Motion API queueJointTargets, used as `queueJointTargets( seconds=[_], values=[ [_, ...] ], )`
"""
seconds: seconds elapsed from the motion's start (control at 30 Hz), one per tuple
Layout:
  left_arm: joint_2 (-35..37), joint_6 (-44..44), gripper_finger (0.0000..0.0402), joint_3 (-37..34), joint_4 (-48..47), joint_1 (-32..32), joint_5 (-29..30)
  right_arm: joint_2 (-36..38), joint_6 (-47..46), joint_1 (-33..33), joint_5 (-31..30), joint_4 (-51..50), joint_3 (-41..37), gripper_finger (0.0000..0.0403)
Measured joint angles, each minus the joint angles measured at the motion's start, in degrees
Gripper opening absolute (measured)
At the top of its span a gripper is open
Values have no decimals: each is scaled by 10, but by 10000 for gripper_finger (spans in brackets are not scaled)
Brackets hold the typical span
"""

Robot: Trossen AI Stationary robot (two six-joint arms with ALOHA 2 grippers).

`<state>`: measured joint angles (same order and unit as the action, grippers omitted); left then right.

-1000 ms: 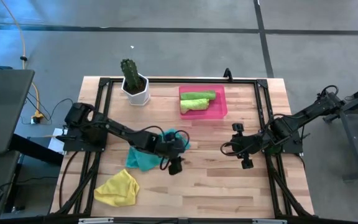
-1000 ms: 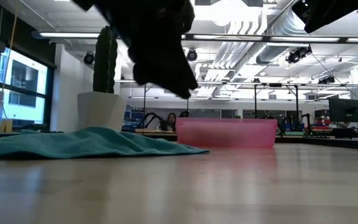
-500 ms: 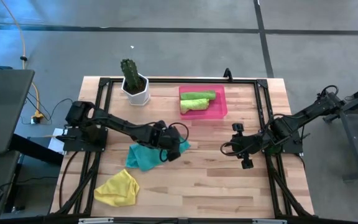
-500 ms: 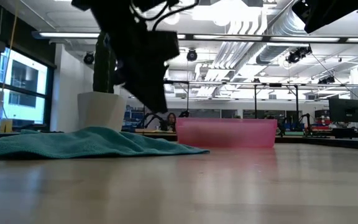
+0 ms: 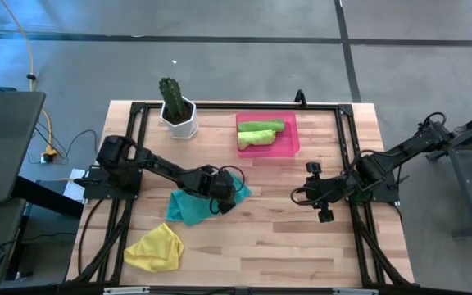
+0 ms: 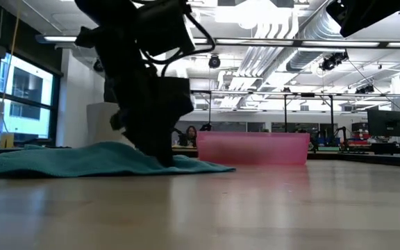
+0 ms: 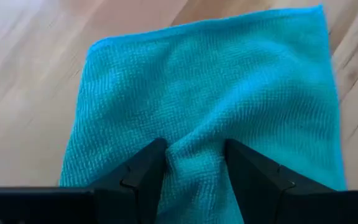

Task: Roll microfiber towels into tight, uniform cylinder then place into a basket
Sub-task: Roll the blue microfiber cloth

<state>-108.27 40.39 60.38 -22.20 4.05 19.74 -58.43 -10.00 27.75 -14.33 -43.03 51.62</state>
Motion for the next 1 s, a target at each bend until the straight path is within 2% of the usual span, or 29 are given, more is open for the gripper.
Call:
queueJointTargets(
  seconds=[0.2,0.43,0.53,0.67,0.83,0.93,1.0],
  values=[
    [-37,-8,160,2,120,23,-12,0,62,0,0,0,0,133],
    [-47,-99,160,0,273,43,-43,0,111,0,0,1,0,133],
    [-47,-128,160,9,290,43,-45,0,150,0,0,2,0,133],
    [-45,-174,160,27,292,42,-91,0,169,0,0,6,0,133],
    [-17,-211,160,57,285,51,-161,0,107,0,3,55,0,133],
    [-1,-191,160,70,242,59,-213,-5,4,0,12,134,0,133],
    [15,-175,160,76,202,61,-261,-12,-103,0,12,196,0,133]
  ],
)
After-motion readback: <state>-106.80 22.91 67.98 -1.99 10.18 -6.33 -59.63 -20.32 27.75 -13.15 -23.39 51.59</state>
